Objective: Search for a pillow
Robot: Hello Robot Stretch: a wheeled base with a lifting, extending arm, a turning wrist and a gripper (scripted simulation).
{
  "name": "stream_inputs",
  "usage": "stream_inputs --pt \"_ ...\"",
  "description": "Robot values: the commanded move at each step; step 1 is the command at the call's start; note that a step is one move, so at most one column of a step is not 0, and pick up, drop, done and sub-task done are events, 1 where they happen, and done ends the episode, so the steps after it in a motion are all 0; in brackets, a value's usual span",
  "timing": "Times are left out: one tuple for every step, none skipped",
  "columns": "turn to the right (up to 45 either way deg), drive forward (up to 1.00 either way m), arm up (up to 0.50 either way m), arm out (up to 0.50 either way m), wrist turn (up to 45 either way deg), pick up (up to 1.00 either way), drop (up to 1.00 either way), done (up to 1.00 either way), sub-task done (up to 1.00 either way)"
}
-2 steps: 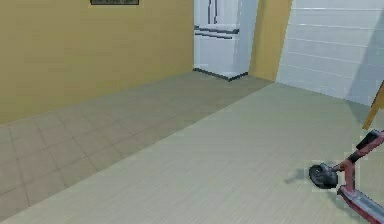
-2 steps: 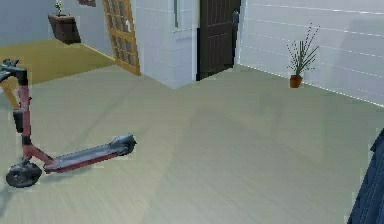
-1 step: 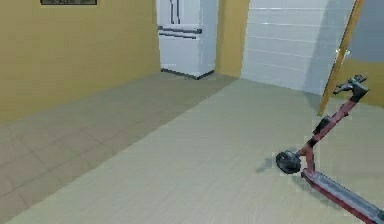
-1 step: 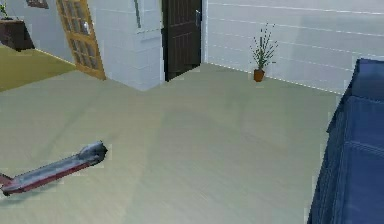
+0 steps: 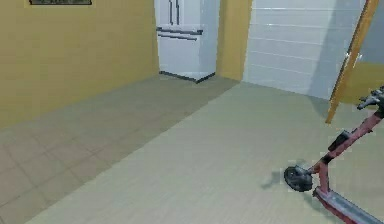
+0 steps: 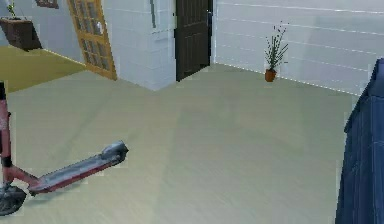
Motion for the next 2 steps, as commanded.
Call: stream_inputs --pt "45.0 0.00 0.00 0.00 0.0 0.00 0.00 0.00 0.00" --pt "33.0 0.00 0.00 0.00 0.0 0.00 0.00 0.00 0.00"
